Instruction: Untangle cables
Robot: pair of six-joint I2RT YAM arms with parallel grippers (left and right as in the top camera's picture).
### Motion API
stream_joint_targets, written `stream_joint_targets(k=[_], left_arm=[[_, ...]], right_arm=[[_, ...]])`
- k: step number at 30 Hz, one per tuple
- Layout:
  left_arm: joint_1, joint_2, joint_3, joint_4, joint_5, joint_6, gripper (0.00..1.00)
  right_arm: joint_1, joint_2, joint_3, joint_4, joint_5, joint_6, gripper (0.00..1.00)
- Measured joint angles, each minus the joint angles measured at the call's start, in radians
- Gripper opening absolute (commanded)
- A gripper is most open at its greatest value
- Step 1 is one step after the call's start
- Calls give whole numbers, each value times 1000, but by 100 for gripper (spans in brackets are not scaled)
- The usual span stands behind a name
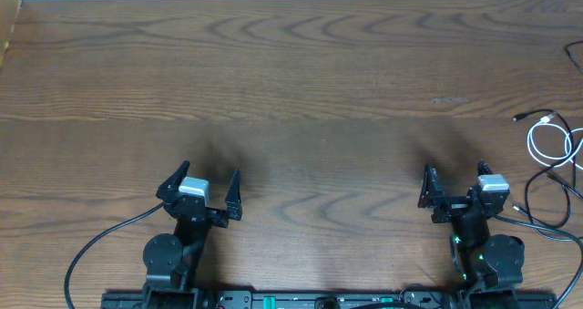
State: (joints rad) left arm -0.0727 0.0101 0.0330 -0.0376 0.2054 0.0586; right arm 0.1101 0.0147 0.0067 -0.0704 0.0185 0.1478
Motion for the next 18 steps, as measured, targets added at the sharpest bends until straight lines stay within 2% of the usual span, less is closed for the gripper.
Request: stream_joint_targets(k=[18], left_arm=[[0, 0, 0, 0, 0, 21, 98]], right_arm=[[0, 0, 0, 0, 0, 0, 99]])
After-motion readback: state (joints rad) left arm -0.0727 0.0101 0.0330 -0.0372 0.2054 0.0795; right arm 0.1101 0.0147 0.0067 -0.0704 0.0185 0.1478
